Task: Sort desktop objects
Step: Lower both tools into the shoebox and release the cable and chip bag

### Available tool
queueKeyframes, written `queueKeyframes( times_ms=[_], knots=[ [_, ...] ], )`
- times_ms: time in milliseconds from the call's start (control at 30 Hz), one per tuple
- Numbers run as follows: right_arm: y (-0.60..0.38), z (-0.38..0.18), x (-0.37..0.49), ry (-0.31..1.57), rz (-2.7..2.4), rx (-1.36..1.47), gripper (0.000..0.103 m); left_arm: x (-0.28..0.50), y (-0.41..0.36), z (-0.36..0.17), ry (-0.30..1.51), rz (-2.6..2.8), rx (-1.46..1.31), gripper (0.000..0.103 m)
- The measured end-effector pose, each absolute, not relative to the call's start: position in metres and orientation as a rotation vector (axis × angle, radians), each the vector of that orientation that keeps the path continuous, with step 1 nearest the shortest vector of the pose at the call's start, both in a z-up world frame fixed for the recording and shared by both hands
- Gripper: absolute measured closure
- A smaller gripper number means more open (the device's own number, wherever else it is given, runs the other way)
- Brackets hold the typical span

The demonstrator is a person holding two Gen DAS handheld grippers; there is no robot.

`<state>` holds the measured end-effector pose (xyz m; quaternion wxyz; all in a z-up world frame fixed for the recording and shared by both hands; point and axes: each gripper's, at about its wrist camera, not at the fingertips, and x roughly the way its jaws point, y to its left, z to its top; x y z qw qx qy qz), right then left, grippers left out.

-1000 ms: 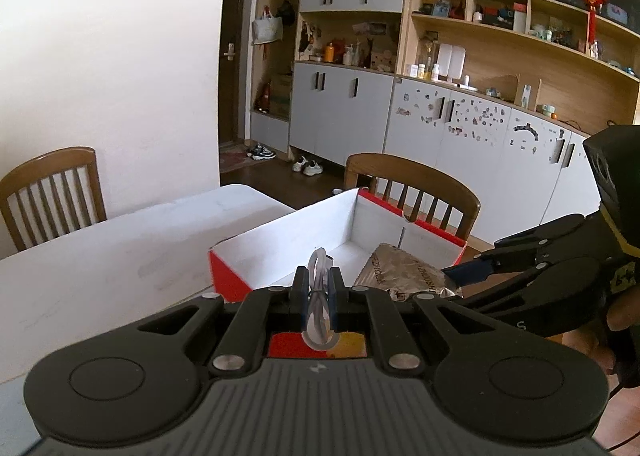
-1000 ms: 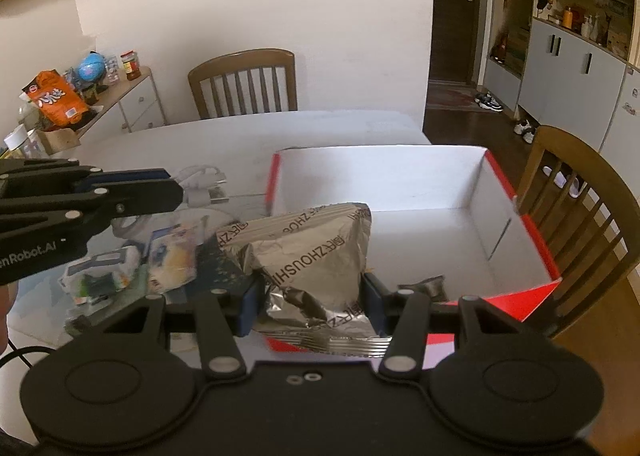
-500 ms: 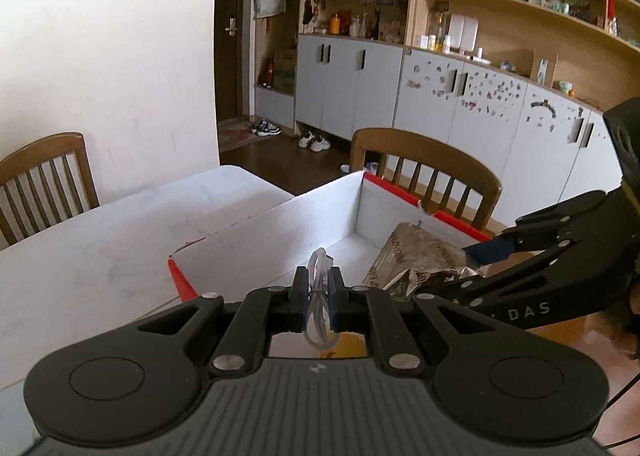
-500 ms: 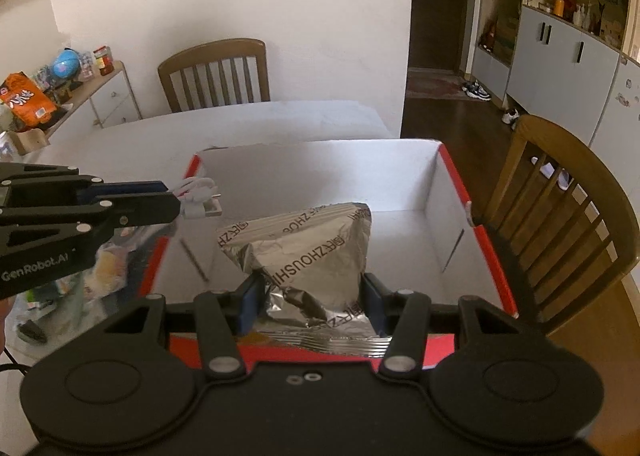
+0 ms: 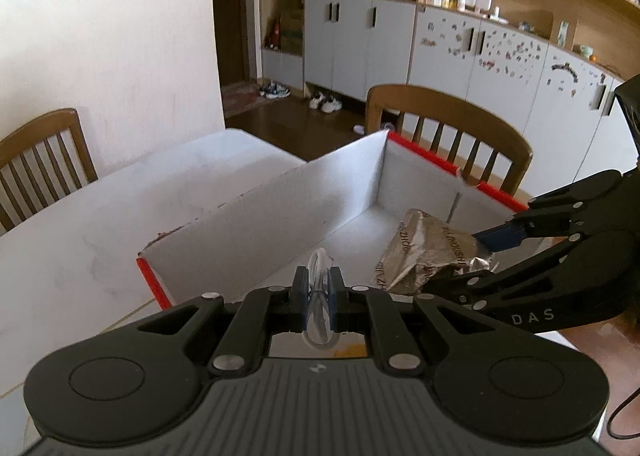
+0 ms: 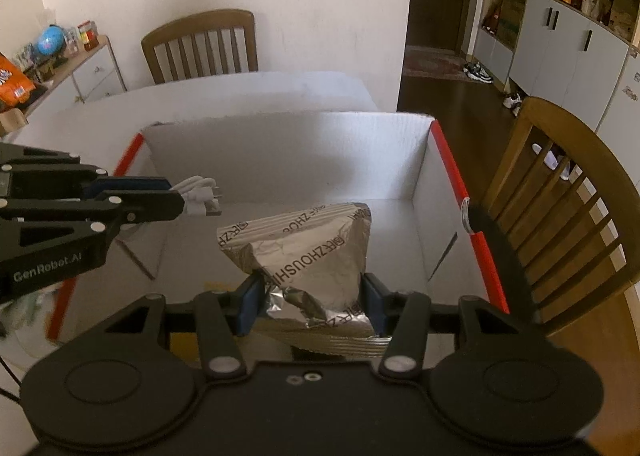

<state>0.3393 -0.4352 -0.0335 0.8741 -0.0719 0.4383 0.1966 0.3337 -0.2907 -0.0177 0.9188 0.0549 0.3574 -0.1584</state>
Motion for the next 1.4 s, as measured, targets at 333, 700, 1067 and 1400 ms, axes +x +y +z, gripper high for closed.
queueKeyframes(
  times_ms=[333,700,1067,1400],
  knots=[
    [-0.431,-0.061,0.365,1.001,0.412,-0.175,0.051,0.366,-0.300,-0.036,0.832,-0.325,0.170,0.095],
    [-0.419,-0.076,0.382,1.068,0.432,-0.243,0.051,0.396,-0.313,-0.060,0.995,-0.330,0.261,0.095],
    [-0.413,-0.083,0.399,1.130,0.437,-0.261,0.051,0.408,-0.312,-0.070,1.080,-0.330,0.256,0.095],
    [-0.408,-0.088,0.407,1.189,0.433,-0.286,0.048,0.417,-0.318,-0.081,1.163,-0.335,0.253,0.095]
  ],
)
